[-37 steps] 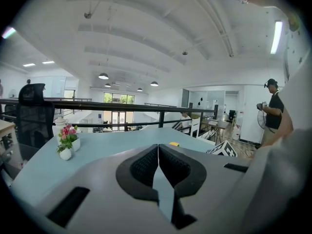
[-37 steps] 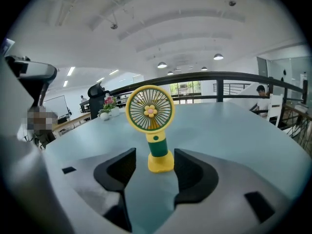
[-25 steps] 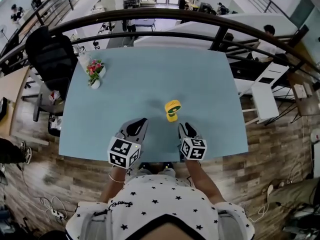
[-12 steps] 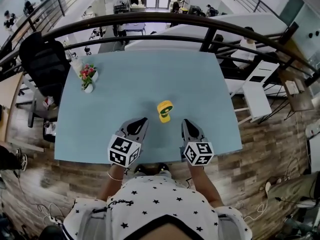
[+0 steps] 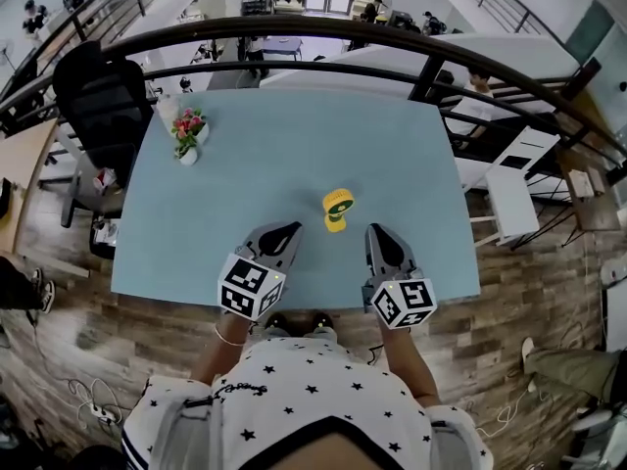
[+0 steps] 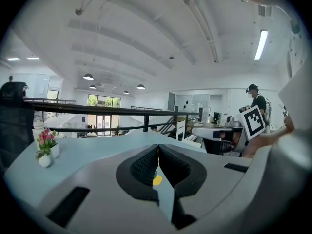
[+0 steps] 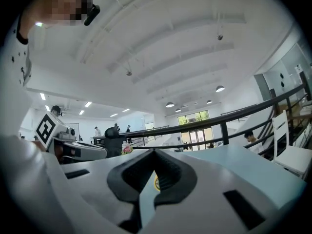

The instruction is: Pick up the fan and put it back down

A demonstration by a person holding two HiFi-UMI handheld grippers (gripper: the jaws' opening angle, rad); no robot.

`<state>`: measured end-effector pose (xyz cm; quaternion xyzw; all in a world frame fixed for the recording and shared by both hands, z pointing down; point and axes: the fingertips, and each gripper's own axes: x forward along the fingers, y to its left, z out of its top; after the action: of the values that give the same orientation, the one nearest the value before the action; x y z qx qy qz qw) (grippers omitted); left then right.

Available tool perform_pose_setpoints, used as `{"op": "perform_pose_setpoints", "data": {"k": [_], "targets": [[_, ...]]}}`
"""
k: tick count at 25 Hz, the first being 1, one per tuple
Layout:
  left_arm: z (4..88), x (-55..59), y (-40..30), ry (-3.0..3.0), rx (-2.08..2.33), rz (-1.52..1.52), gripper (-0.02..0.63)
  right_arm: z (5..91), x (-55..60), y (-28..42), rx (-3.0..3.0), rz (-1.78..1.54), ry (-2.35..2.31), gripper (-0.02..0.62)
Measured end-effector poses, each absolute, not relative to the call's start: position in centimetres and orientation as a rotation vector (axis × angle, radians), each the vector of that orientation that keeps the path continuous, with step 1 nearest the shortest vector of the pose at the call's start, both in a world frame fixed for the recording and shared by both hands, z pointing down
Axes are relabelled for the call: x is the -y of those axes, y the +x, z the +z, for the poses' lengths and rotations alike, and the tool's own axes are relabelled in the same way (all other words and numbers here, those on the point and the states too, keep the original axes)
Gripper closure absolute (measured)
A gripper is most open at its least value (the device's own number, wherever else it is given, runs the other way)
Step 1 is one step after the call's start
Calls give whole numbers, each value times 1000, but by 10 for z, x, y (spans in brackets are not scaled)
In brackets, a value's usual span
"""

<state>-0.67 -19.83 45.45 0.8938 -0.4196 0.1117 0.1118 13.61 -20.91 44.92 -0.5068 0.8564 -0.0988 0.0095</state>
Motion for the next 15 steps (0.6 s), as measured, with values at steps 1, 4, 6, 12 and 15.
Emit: {"op": "perform_pose_setpoints", "data": {"k": [1, 4, 6, 12, 15], "targets": [[455, 198, -8, 2623, 1235, 327, 577, 447, 209, 134, -2675, -302, -1575, 597], [455, 196, -10, 2620, 1237, 324, 577, 446, 208, 130, -2680, -298, -1566, 597], [454, 195, -11, 2619, 1240, 323, 577, 447, 209, 129, -2680, -292, -1579, 597], [454, 195, -12, 2617, 1246, 325, 577, 446, 209, 131, -2669, -272, -1605, 597], [455, 195, -12, 2613, 1243, 326, 577, 446, 210, 130, -2676, -271, -1604, 597]]}}
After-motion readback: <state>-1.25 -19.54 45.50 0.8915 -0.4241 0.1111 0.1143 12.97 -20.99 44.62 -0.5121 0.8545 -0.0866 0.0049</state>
